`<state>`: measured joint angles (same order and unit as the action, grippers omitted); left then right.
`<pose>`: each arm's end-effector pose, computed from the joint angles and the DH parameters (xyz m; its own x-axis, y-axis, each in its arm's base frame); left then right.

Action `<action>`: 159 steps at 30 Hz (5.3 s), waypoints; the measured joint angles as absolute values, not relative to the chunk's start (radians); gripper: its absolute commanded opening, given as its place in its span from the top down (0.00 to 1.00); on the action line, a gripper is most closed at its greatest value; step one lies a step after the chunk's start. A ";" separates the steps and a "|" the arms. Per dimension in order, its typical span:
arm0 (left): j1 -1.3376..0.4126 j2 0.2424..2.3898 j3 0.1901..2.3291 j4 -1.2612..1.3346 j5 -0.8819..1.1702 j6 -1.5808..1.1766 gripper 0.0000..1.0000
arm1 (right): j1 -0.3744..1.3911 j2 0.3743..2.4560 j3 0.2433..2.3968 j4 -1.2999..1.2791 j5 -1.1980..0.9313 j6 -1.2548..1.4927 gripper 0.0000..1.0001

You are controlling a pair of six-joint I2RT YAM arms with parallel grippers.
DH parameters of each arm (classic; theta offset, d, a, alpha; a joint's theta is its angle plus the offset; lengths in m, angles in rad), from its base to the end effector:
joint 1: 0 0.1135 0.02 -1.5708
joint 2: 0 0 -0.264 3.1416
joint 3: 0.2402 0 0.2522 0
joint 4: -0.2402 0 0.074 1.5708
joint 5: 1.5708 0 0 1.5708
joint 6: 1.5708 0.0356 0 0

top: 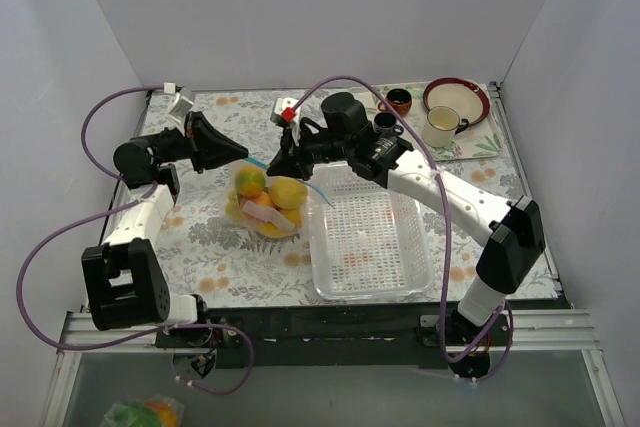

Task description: Open the zip-top bag and remove the fake food

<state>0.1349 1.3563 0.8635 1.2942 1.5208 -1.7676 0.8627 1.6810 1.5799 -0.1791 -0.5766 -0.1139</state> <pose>0.2631 -0.0002 0.3629 -0.8078 -0.1591 -0.5676 0.5648 0.0668 -0.8226 0.2445 0.3154 0.3821 -0.0676 -0.2254 -0.9719 -0.9916 0.1225 0.0406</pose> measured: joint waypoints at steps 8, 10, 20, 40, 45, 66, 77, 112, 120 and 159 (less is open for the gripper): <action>0.230 1.378 0.900 1.295 1.535 -1.781 1.00 | 0.831 1.622 1.460 -0.130 -0.555 -0.119 0.99; 0.256 1.393 0.912 1.295 1.538 -1.784 1.00 | 0.826 1.610 1.438 -0.127 -0.550 -0.121 0.99; 0.361 1.491 1.004 1.294 1.553 -1.797 1.00 | 0.811 1.567 1.345 -0.123 -0.506 -0.151 0.99; 0.366 1.391 0.802 1.295 1.529 -1.807 1.00 | 0.798 1.590 1.319 -0.316 -0.394 -0.179 0.18; 0.329 1.334 0.692 1.295 1.518 -1.808 1.00 | 0.814 1.585 1.319 -0.312 -0.308 -0.154 0.45; 0.309 1.192 0.551 1.295 1.507 -1.826 1.00 | 0.913 1.645 1.438 -0.115 -0.168 -0.028 0.99; 0.294 1.191 0.551 1.295 1.507 -1.826 1.00 | 0.917 1.645 1.398 -0.097 -0.179 0.009 0.99; 0.284 1.428 0.834 1.294 1.536 -1.914 0.02 | 1.147 1.831 1.452 -0.034 0.152 -0.133 0.01; 0.442 1.559 0.929 1.295 1.507 -1.983 0.02 | 1.157 1.839 1.341 -0.057 0.233 -0.162 0.02; 0.481 1.752 1.006 1.287 1.507 -2.006 0.02 | 1.116 1.950 1.293 0.099 -0.064 0.010 0.39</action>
<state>0.4808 1.7519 1.0061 1.2873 1.5070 -2.0056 1.1156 1.9499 1.2930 0.0990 -0.0635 0.0105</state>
